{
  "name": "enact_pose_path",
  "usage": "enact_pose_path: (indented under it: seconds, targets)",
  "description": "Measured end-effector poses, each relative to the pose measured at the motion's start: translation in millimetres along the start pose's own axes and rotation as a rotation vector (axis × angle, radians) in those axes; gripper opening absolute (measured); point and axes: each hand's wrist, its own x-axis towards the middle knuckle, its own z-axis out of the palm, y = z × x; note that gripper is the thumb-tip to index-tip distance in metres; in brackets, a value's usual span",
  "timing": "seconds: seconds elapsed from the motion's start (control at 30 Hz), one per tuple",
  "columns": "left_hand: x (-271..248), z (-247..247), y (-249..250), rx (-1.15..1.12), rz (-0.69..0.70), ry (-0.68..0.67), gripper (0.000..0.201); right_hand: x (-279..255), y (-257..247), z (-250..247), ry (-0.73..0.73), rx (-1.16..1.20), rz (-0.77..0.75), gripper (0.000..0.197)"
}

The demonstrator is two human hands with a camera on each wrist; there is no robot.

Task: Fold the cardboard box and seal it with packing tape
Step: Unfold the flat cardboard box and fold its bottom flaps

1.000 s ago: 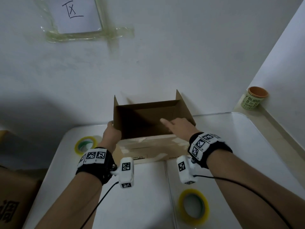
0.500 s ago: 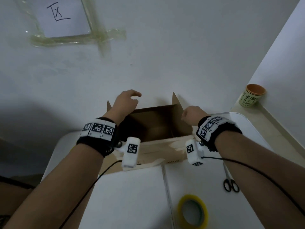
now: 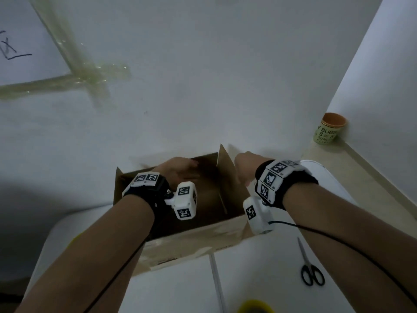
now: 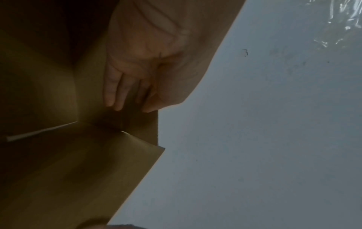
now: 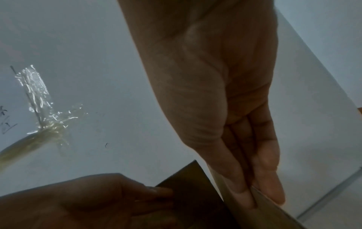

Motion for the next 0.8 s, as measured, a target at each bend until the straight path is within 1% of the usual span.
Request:
enact_pose_path:
  seconds: [0.03, 0.07, 0.13, 0.2, 0.27, 0.3, 0.37, 0.4, 0.47, 0.53, 0.57, 0.6, 0.7, 0.73, 0.8]
  targets:
    - [2, 1, 5, -0.040, 0.036, 0.017, 0.021, 1, 0, 0, -0.009, -0.002, -0.018, 0.042]
    - [5, 1, 11, -0.051, 0.067, 0.037, 0.025, 4, 0, 0, -0.015, -0.010, -0.043, 0.043]
    - [12, -2, 19, -0.014, 0.083, 0.053, 0.027, 5, -3, -3, -0.038, -0.027, -0.068, 0.036]
    - [20, -6, 23, 0.030, 0.057, 0.048, 0.026, 5, -7, -6, -0.048, -0.023, -0.096, 0.030]
    - [26, -7, 24, 0.027, 0.039, 0.008, 0.027, 10, -7, -7, -0.081, 0.052, -0.137, 0.026]
    - [25, -4, 25, 0.015, 0.036, -0.003, 0.028, 10, -9, -9, -0.135, 0.120, -0.157, 0.026]
    - [24, -2, 24, 0.021, 0.047, 0.018, 0.035, 12, -14, -9, -0.282, 0.299, -0.206, 0.027]
    - [23, -2, 23, 0.025, 0.060, 0.017, 0.035, 15, -17, -7, -0.334, 0.368, -0.242, 0.029]
    - [22, -4, 20, 0.023, 0.058, 0.010, 0.038, 19, -26, -4, -0.396, 0.398, -0.283, 0.032]
    - [21, -9, 15, 0.026, 0.044, 0.011, 0.048, 27, -36, 5, -0.435, 0.360, -0.292, 0.033]
    - [20, -9, 13, 0.029, 0.039, 0.018, 0.049, 27, -39, 7, -0.431, 0.330, -0.272, 0.035]
    - [21, -12, 12, 0.009, 0.038, 0.026, 0.048, 35, -42, 12, -0.444, 0.311, -0.269, 0.036]
    - [18, -16, 13, 0.016, 0.034, 0.020, 0.042, 33, -51, 12, -0.500, 0.261, -0.212, 0.041]
    - [22, -19, 12, 0.014, 0.032, 0.016, 0.043, 40, -52, 17, -0.515, 0.256, -0.198, 0.043]
    - [26, -24, 12, 0.009, 0.034, 0.033, 0.047, 46, -54, 24, -0.499, 0.186, -0.162, 0.053]
